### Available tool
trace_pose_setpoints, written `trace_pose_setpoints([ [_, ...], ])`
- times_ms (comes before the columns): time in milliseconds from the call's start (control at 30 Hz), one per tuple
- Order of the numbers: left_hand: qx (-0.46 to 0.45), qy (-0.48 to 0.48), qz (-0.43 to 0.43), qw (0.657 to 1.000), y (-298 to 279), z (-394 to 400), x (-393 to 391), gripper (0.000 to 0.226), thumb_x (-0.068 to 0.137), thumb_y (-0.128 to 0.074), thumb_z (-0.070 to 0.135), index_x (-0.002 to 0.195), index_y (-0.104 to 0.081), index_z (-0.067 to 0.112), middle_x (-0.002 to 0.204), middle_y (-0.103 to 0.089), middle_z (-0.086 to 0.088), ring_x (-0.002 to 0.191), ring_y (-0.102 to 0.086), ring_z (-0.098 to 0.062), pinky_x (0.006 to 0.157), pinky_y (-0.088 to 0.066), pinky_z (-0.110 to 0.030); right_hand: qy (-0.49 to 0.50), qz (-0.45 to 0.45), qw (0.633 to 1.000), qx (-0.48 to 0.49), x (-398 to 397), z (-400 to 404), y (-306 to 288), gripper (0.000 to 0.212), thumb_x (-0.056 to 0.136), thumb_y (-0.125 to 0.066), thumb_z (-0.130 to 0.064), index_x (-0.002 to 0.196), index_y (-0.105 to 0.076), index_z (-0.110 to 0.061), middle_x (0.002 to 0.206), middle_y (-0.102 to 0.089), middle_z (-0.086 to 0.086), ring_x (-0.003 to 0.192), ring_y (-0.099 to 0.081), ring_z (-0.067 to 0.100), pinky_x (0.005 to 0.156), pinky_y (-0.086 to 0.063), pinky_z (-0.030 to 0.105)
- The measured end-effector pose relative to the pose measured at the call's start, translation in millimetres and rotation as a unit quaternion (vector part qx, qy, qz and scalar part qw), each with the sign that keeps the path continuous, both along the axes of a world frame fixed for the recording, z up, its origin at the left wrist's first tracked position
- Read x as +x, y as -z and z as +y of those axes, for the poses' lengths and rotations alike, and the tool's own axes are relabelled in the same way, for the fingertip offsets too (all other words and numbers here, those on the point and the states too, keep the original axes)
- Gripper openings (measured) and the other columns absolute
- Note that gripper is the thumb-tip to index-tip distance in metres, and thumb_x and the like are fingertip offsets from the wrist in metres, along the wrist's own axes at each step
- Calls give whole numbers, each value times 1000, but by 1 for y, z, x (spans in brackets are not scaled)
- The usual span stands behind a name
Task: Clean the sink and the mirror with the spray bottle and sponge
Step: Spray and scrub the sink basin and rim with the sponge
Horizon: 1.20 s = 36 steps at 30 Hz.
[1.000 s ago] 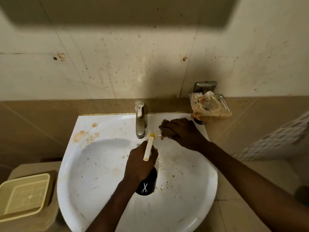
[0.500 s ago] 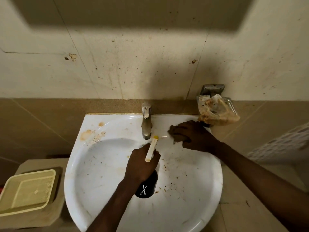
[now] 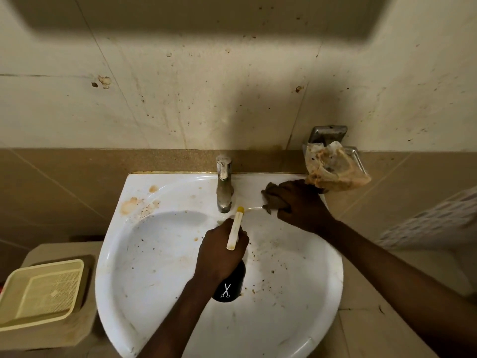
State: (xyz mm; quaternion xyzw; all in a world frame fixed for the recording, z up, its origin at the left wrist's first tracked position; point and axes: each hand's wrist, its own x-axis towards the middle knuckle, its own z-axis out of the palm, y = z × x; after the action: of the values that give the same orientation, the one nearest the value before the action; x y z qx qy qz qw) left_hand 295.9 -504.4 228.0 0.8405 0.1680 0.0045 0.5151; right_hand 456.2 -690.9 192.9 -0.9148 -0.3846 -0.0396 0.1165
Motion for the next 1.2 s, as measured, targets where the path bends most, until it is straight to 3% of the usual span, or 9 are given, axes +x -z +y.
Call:
trace_pose_setpoints([
  [167,35,-9,-6,999,1,10,-3,16,78,-49,37,75,-53,22,66,-64,3,63,-62,-12,66,-53,-38,94,-25,994,53,-3,71,0,48,73,-60,-37,119,-62,-21,109,-63,10,99,-56,37,73,-45,39],
  [267,43,-5,-3,999,1,10,-2,17,78,-48,37,76,-54,22,66,-64,3,61,-61,-9,63,-51,-32,8,-3,1000,29,-8,84,-4,49,75,-46,-41,116,-64,-20,110,-65,7,99,-57,34,76,-43,37],
  [433,34,22,-6,999,-2,5,3,16,86,-55,30,79,-56,15,70,-65,-1,65,-62,-18,66,-53,-40,-147,15,987,-54,-10,16,0,52,77,-56,-37,128,-56,-25,125,-59,2,110,-54,26,86,-45,41],
  [533,33,27,-1,999,-3,3,7,13,88,-57,25,78,-55,16,68,-64,1,64,-63,-17,66,-54,-41,-75,-29,997,-15,-4,-12,-2,52,79,-49,-38,127,-57,-21,118,-61,3,102,-56,25,82,-45,37],
  [667,27,25,16,999,-5,1,12,18,79,-52,34,72,-54,18,64,-65,-2,60,-64,-20,64,-55,-43,76,-18,997,19,14,32,-1,51,78,-49,-43,121,-61,-19,116,-61,9,105,-55,36,83,-48,42],
  [733,50,16,20,998,-5,-2,13,18,79,-52,30,65,-50,18,59,-63,-2,57,-62,-20,62,-54,-42,66,-16,998,-4,17,50,-4,48,76,-52,-43,118,-62,-22,116,-61,7,106,-54,37,82,-45,41],
  [867,32,-1,6,999,-7,-3,10,17,86,-57,19,74,-54,7,64,-63,-6,59,-60,-22,62,-51,-39,-82,2,996,-42,8,19,-4,52,75,-55,-38,125,-58,-25,118,-62,3,106,-56,28,85,-46,41],
  [1100,34,2,1,999,-8,9,4,16,83,-54,30,78,-56,15,68,-64,-1,65,-61,-20,65,-51,-38,95,-19,995,18,7,45,8,58,77,-63,-42,129,-56,-16,119,-61,9,109,-55,35,83,-47,42],
  [1200,50,0,2,999,-5,11,1,11,87,-57,24,79,-56,17,67,-63,1,64,-60,-18,63,-49,-33,31,-26,999,34,5,74,1,51,77,-50,-42,121,-62,-20,116,-64,6,107,-56,35,83,-42,43],
])
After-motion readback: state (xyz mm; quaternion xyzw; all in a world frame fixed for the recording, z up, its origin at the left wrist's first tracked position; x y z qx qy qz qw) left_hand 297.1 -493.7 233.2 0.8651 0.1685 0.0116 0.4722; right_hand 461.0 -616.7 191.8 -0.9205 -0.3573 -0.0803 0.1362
